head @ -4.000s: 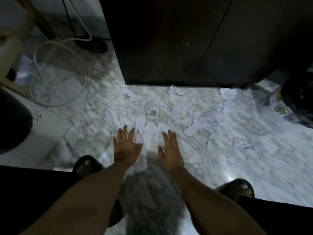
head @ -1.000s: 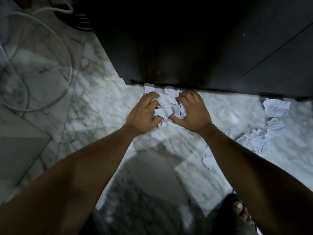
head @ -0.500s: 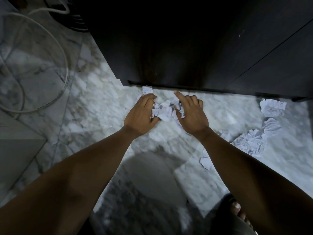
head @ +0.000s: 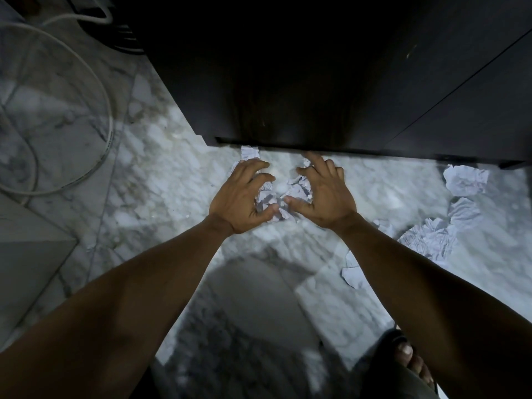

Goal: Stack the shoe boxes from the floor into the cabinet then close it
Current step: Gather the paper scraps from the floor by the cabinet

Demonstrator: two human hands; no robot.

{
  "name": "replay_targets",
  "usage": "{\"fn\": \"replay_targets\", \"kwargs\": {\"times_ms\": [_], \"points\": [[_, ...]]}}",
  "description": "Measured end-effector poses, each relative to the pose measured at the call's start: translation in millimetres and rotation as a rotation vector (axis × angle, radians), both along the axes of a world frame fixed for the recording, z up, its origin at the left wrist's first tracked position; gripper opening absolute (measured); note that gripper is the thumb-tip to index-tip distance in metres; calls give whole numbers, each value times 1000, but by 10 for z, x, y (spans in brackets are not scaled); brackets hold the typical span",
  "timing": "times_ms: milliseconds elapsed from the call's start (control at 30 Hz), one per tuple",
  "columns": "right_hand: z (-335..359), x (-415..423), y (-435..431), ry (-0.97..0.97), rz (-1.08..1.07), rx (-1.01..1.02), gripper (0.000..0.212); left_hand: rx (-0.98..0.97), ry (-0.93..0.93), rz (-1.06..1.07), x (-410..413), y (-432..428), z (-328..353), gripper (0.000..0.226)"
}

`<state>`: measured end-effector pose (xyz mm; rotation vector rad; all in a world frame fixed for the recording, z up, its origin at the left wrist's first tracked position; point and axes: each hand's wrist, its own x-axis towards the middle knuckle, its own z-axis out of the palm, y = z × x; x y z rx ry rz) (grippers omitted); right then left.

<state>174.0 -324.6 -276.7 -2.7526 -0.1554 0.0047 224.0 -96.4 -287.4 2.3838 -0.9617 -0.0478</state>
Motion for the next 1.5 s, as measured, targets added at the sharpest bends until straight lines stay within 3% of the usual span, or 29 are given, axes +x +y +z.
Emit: {"fn": "replay_targets", "kwargs": {"times_ms": [100, 200, 500, 667, 833, 1067, 1167, 1267, 1367, 1500], "points": [[6, 12, 9, 4, 7, -21, 87, 43, -27, 9, -5, -23, 12, 88], [-41, 22, 17, -52, -21, -31, 69, 74, -32, 31, -23, -39, 31, 96], [-69, -1, 53, -136, -83, -160, 29, 28, -25, 93, -24, -51, 24, 43], [-48, 4, 52, -123, -80, -69, 19, 24, -14, 70, -49, -45, 68, 50], [-8, -11, 28, -43, 3, -6, 57, 61, -72, 3, -56, -21, 34, 44], [-10, 22, 3, -21, -8, 25, 25, 67, -28, -2, -44, -24, 69, 32], [4, 23, -13, -22, 17, 33, 37, 109, 6, 1, -27, -21, 75, 52], [8, 14, -32, -30, 48, 70, 54, 119, 39, 56, -26, -19, 74, 52], [9, 11, -33, -52, 27, 125, 46, 114, 22, 119, -28, -31, 68, 38], [-15, 12, -15, -74, 7, 112, 34, 71, 99, 177, -56, -37, 69, 54]]}}
